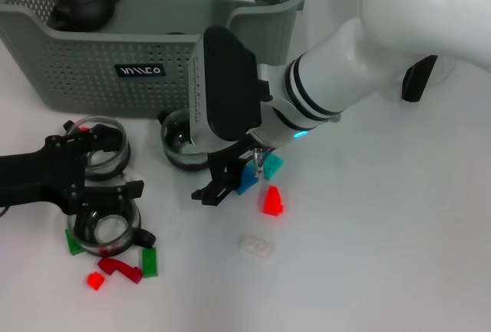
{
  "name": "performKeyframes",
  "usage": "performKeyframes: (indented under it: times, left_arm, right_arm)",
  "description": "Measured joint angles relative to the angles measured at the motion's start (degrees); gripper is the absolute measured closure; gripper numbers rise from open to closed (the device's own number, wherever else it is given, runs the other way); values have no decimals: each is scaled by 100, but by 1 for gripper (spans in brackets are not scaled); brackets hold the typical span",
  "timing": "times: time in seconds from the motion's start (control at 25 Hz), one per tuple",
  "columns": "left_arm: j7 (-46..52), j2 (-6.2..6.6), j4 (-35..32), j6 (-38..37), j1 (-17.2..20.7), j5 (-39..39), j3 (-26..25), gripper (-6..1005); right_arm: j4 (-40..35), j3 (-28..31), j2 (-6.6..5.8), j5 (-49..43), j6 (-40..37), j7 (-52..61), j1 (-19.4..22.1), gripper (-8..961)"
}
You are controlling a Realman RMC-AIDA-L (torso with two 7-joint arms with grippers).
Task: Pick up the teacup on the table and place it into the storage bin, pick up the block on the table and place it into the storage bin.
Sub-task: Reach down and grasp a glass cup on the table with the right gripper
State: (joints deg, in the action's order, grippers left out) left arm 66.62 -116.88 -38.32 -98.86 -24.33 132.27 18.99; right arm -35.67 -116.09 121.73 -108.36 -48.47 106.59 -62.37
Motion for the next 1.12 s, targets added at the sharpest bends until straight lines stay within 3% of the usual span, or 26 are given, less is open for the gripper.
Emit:
performKeyframes:
  times: [0.68,1.0,1.12]
  left_arm:
    - [0,6,53,24,16,3,0,68]
    - [0,7,53,26,7,10,0,68]
    - [0,8,53,26,10,9,0,69]
  right_arm:
    - [35,-54,-5,26,-174,59,10,29]
    - [21,-37,-14,26,-233,72,-2,143]
    - [25,-36,-20,26,-237,72,-4,263]
